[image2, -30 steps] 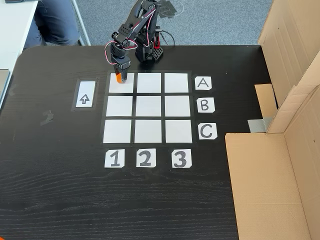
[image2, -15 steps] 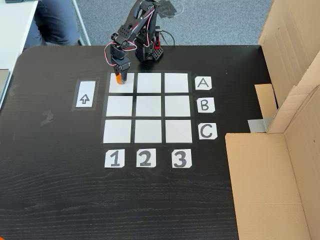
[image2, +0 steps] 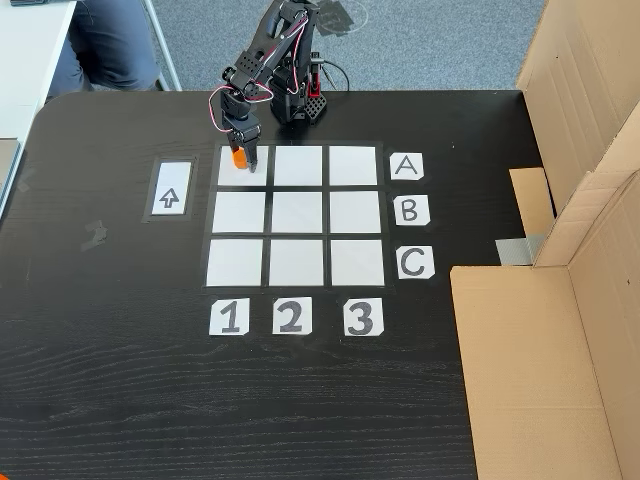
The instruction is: Pick up the round, orange token and place it in the grid on square A1.
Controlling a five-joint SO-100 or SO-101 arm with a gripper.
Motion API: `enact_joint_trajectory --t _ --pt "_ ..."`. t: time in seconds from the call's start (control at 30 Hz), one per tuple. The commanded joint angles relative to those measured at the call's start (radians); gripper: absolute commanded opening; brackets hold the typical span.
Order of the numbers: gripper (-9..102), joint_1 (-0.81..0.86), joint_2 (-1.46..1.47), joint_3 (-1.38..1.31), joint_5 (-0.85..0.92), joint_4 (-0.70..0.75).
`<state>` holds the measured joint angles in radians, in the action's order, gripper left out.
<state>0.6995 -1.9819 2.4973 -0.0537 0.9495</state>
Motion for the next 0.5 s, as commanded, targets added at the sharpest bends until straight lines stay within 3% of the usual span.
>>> enact_joint_trajectory --t 0.0,0.47 --pt "32 0.005 0.002 -0.011 0.011 -0.008" --pt "33 0.100 -0.077 -0.196 0.003 0.020"
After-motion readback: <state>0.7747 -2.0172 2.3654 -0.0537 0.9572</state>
